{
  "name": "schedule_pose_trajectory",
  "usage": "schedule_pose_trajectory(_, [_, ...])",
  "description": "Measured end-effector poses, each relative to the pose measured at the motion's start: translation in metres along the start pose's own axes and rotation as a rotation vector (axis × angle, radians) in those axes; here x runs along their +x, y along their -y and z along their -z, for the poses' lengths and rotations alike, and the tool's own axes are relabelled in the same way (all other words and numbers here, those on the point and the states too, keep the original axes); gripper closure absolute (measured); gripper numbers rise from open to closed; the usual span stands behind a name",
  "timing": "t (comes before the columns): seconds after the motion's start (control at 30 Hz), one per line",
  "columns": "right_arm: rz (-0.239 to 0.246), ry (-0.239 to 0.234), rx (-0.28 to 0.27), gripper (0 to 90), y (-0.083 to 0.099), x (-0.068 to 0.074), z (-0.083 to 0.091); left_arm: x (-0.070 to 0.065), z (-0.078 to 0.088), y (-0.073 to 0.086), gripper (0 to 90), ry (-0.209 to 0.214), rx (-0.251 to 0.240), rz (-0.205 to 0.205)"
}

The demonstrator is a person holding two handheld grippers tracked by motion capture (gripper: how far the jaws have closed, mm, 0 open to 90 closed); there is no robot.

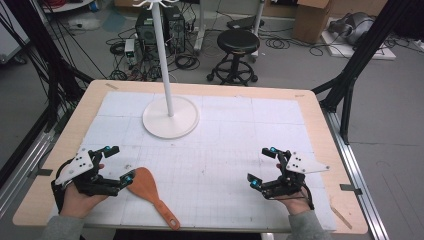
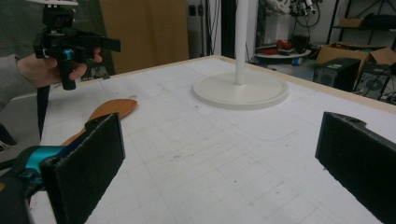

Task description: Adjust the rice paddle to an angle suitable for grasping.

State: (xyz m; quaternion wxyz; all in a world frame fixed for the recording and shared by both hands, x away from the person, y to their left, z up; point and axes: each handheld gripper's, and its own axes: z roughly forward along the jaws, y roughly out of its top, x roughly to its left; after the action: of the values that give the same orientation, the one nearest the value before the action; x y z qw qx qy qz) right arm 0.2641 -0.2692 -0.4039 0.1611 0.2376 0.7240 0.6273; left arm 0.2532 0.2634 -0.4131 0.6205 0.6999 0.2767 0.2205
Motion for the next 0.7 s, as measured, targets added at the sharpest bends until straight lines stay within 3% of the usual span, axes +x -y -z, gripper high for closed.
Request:
schedule_pose_trajectory(0.13, [0.000, 0.005, 0.003, 0.0, 0.000, 0.000, 0.000, -0.004, 0.002, -0.002, 1.8, 0.034, -0.041, -0.022])
schedule_pose_trajectory(0.27, [-0.004, 0.005, 0.007, 0.0, 0.000, 0.000, 0.000, -0.004, 0.003, -0.002, 6.4, 0.038, -0.032, -0.023])
schedule_pose_trajectory(0.3, [-0.002, 0.005, 0.008, 0.0, 0.000, 0.000, 0.000, -0.004, 0.004, -0.003, 17.9, 0.043, -0.016, -0.027])
schedule_pose_trajectory(0.37, [0.000, 0.005, 0.011, 0.0, 0.001, 0.000, -0.001, -0.005, 0.004, -0.004, 27.3, 0.057, -0.007, -0.021])
schedule_pose_trajectory(0.4, [0.000, 0.005, 0.011, 0.0, 0.001, 0.000, -0.001, -0.005, 0.005, -0.004, 27.3, 0.069, 0.000, -0.018])
schedule_pose_trajectory(0.5, [0.005, 0.006, 0.014, 0.0, 0.001, 0.000, -0.002, -0.008, 0.005, -0.005, 39.3, 0.102, 0.026, -0.001])
schedule_pose_trajectory(0.53, [0.001, 0.006, 0.019, 0.0, 0.001, 0.000, -0.002, -0.009, 0.005, -0.005, 48.1, 0.110, 0.037, -0.002])
schedule_pose_trajectory(0.57, [0.001, 0.006, 0.019, 0.0, 0.001, 0.000, -0.002, -0.010, 0.005, -0.005, 48.1, 0.116, 0.043, -0.001])
schedule_pose_trajectory(0.7, [0.007, 0.003, 0.018, 0.0, 0.001, 0.000, -0.002, -0.013, 0.004, -0.007, 66.2, 0.128, 0.086, -0.012])
